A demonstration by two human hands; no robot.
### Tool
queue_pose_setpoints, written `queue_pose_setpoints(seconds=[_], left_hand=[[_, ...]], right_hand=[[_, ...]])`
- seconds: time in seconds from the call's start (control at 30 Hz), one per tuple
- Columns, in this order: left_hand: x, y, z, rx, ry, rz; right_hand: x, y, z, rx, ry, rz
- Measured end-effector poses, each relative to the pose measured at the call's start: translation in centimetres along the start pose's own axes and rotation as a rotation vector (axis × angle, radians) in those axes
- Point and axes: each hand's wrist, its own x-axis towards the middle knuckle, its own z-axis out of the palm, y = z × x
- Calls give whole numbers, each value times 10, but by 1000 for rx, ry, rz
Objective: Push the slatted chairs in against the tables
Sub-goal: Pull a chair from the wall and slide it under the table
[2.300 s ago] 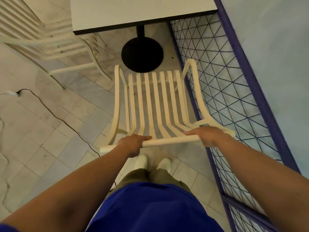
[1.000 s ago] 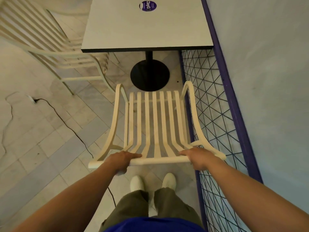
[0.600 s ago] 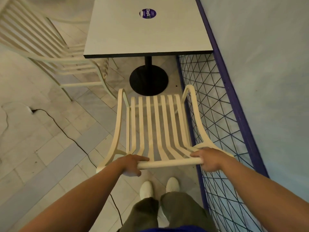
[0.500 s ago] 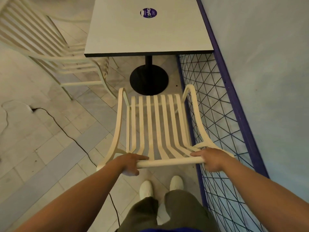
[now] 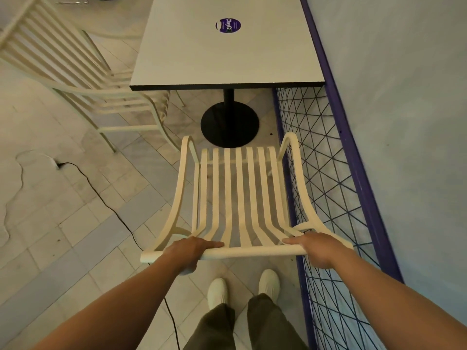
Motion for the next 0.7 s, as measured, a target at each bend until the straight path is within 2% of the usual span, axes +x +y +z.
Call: queue_pose_setpoints(seconds=[0.17, 0.43, 0.7], left_hand=[[10, 24, -1, -1, 31, 31], [10, 23, -6, 8, -1, 13], [14, 26, -1, 44, 34, 3]], right_hand=[[-5, 23, -7, 22, -20, 26], [-1, 26, -15, 95, -35, -43], [5, 22, -7, -1, 15, -40]])
